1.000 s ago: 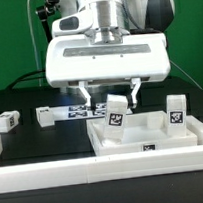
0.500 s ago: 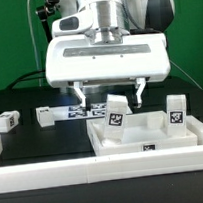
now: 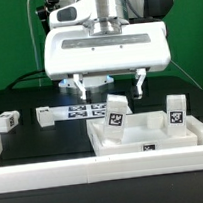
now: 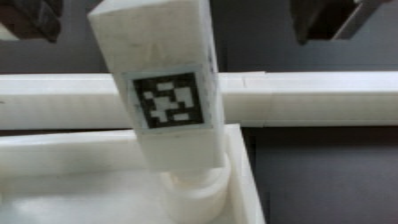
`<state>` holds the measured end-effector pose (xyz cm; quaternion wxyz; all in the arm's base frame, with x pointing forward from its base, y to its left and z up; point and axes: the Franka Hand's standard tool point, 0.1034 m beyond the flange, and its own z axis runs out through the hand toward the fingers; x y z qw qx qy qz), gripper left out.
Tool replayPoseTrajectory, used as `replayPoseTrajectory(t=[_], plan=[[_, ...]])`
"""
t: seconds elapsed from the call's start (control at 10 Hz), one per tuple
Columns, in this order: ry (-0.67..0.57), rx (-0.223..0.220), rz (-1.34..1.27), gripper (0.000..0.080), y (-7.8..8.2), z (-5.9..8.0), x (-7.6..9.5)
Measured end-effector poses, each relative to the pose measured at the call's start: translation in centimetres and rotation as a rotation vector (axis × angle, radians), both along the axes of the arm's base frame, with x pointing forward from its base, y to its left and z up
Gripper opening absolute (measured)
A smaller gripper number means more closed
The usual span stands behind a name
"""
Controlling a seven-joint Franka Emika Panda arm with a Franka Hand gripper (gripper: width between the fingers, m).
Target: Assemble square table
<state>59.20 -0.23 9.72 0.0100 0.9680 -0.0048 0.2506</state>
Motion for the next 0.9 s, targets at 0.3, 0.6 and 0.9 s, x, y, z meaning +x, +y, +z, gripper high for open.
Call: replayPoseTrajectory(t=[0.3,0.6,0.9], plan=[[0.186,0.067,0.016,0.0648,0.9,-1.1,-0.5],[0.391,0.126,0.041,0.0648,1.1,-1.6,-0.7],[0.419,0.135,0.043,0.0648,0.9,-1.8,-0.4]])
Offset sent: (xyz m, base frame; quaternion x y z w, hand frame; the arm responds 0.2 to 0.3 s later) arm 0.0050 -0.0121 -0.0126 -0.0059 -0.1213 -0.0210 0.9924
